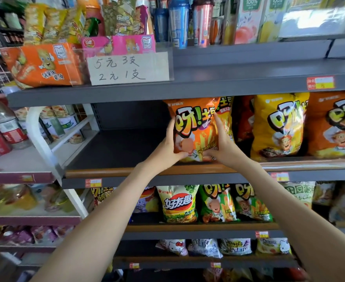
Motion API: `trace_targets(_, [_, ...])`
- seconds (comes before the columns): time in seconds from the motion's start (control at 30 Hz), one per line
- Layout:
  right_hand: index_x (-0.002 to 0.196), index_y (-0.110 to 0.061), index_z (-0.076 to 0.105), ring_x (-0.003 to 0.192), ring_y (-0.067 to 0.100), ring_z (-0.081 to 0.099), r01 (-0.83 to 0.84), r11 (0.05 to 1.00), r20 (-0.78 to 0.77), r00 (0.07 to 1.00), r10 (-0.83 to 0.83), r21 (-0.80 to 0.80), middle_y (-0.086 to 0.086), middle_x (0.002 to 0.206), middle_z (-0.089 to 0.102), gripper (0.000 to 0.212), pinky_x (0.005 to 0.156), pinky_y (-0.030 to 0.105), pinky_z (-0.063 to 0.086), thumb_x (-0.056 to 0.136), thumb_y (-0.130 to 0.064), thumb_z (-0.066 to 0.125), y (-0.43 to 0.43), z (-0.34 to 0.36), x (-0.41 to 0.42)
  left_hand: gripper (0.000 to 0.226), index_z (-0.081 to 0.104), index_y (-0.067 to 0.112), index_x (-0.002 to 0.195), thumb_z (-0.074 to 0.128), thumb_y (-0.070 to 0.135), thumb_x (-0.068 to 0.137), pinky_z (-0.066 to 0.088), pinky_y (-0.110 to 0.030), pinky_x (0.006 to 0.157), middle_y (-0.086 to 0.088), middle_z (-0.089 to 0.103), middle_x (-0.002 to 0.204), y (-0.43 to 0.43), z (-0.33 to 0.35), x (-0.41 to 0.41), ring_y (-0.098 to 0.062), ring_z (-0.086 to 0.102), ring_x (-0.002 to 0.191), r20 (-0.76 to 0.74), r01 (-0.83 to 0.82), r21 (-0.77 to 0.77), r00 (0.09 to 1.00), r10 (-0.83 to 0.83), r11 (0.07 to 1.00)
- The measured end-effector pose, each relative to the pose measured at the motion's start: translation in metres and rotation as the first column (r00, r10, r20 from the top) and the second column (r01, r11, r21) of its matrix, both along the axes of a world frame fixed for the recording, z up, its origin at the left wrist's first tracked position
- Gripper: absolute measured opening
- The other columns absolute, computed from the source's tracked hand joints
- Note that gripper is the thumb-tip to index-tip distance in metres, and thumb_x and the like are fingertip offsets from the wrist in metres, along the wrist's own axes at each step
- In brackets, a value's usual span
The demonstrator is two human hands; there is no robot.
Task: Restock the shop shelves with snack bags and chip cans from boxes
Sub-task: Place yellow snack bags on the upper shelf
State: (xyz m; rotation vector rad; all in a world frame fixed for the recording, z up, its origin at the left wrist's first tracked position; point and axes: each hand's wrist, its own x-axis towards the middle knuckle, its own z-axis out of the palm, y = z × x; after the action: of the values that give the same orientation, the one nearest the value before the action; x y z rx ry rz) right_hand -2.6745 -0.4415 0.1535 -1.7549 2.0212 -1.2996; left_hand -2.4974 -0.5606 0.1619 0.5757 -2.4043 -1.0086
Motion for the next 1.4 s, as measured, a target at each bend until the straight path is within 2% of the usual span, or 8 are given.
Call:
trace_targets(0.17, [0.141,-0.049,-0.020,0.148,0.020,0.006,0.088,0.996,-0.026,0.996,-0.089,-0.022,-0.004,0.161,0.001,0.123,0.118,0.051,0.022,0.078,-0.008,0.077,0.021,-0.003,-0.020,0.113,-0.011,0.034,0.153,0.076,0.015,0.083,0.039,-0.023,0.104,-0.002,0.021,0.160,0.013,-0.001,-0.026,-0.015,0.037,0.140,-0.037,0.043,-0.072,0.998,-0.046,0.997])
trace_targets(0.3, [0.146,-0.031,-0.017,0.149,0.020,0.003,0.128,0.990,-0.036,0.991,-0.130,-0.060,0.006,0.161,0.000,0.127,0.120,0.044,0.015,0.071,-0.025,0.085,0.028,-0.009,-0.021,0.113,-0.008,0.035,0.153,0.077,0.018,0.082,0.044,-0.031,0.104,-0.004,0.023,0.160,0.019,-0.005,-0.039,-0.015,0.039,0.139,-0.053,0.053,-0.128,0.997,-0.060,0.990])
trace_targets(0.53, [0.152,-0.032,-0.004,0.144,0.020,0.021,0.176,0.970,-0.044,0.982,-0.186,-0.166,0.002,0.158,0.016,0.115,0.115,0.052,0.028,0.075,-0.024,0.082,0.035,-0.022,-0.020,0.114,-0.008,0.054,0.142,0.080,0.021,0.078,0.049,-0.026,0.098,-0.005,0.031,0.154,0.023,-0.010,-0.033,-0.011,0.046,0.131,-0.146,0.015,-0.140,0.989,-0.036,0.990])
trace_targets(0.63, [0.151,-0.038,-0.004,0.140,0.024,0.030,0.154,0.978,0.016,0.988,-0.154,-0.143,0.001,0.155,0.023,0.118,0.109,0.055,0.036,0.068,-0.048,0.081,0.037,-0.020,-0.025,0.111,-0.007,0.062,0.135,0.080,0.020,0.079,0.052,-0.031,0.098,-0.007,0.038,0.149,0.024,-0.013,-0.028,-0.011,0.051,0.125,-0.184,-0.031,-0.127,0.983,0.007,0.991])
trace_targets(0.77, [0.153,-0.027,-0.008,0.146,0.033,0.013,0.286,0.954,0.076,0.953,-0.293,0.084,0.008,0.160,0.010,0.138,0.116,0.055,0.020,0.050,-0.066,0.075,0.037,-0.011,-0.043,0.110,-0.004,0.038,0.151,0.078,0.018,0.081,0.041,-0.032,0.108,-0.003,0.024,0.158,0.024,-0.012,-0.032,-0.012,0.036,0.139,-0.136,-0.006,-0.054,0.991,-0.002,0.999])
trace_targets(0.9, [0.142,-0.053,-0.016,0.144,0.035,0.021,0.185,0.930,0.070,0.974,-0.217,0.317,0.009,0.159,0.010,0.140,0.112,0.057,0.029,0.040,-0.078,0.077,0.025,-0.007,-0.047,0.116,-0.016,0.036,0.150,0.077,0.017,0.082,0.037,-0.022,0.098,0.000,0.023,0.159,0.021,-0.006,-0.034,-0.004,0.036,0.132,-0.075,0.018,0.013,0.997,-0.017,1.000])
trace_targets(1.2, [0.147,-0.047,-0.007,0.144,0.041,0.017,0.167,0.957,-0.060,0.986,-0.158,0.238,0.007,0.160,0.015,0.124,0.113,0.059,0.024,0.056,-0.074,0.072,0.013,-0.018,-0.033,0.117,-0.011,0.051,0.145,0.078,0.010,0.080,0.041,-0.031,0.105,0.015,0.025,0.149,0.002,-0.005,-0.005,-0.002,0.039,0.131,-0.133,-0.013,0.030,0.991,0.017,0.999])
trace_targets(1.4, [0.151,-0.040,0.002,0.139,0.024,0.035,0.086,0.987,0.086,0.991,-0.099,0.138,0.001,0.154,0.028,0.122,0.110,0.047,0.037,0.057,-0.075,0.070,0.018,-0.013,-0.021,0.113,-0.006,0.059,0.135,0.077,0.005,0.080,0.047,-0.020,0.098,0.017,0.030,0.142,0.007,-0.003,-0.009,0.020,0.046,0.116,-0.192,0.033,0.065,0.981,-0.020,0.997])
